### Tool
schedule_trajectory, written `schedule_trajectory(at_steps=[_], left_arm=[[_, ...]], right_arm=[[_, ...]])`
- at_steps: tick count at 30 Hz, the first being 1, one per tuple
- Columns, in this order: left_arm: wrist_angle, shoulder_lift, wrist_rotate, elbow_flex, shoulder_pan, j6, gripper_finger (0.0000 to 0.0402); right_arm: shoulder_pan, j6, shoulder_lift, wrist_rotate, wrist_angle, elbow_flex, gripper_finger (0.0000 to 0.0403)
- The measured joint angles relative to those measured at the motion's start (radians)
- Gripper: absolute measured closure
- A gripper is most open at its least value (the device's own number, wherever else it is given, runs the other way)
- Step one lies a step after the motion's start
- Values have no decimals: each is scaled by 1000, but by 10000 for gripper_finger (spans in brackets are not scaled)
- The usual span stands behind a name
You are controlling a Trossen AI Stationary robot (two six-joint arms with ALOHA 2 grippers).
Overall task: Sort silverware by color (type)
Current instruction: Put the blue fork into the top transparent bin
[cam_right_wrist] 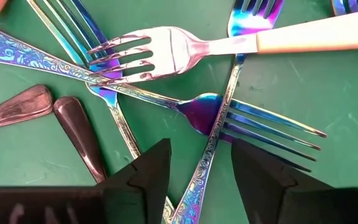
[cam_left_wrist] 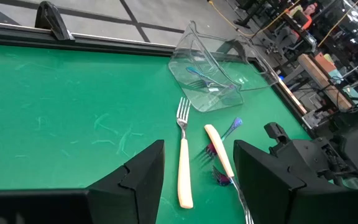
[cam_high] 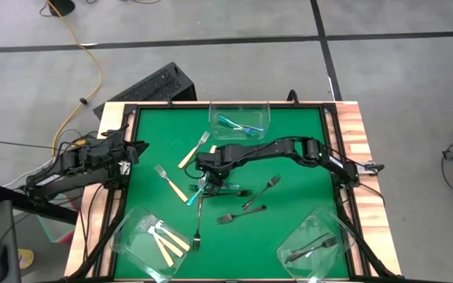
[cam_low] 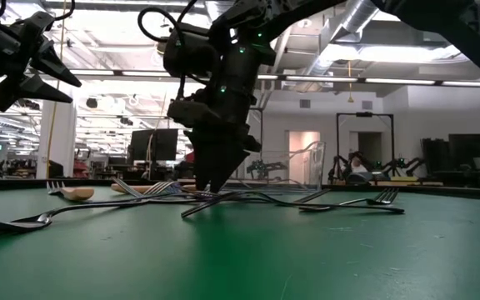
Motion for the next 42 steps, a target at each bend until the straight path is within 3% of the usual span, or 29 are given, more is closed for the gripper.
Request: schedule_trajectory(at_steps=[13, 24, 28, 35, 42], left_arm=[[0, 0, 0, 0, 0, 0, 226], [-2, 0, 6, 0, 0, 5, 226], [-2, 0, 6, 0, 0, 5, 226], [-2, 0, 6, 0, 0, 4, 226], [-2, 0, 5, 0, 0, 3, 226]], right_arm=[[-14, -1, 0, 55, -4, 0, 216], [2, 1, 64, 9, -28, 8, 219], [3, 13, 66, 12, -34, 6, 253], [0, 24, 68, 16, -67, 6, 380], [0, 11, 69, 13, -113, 36, 395]])
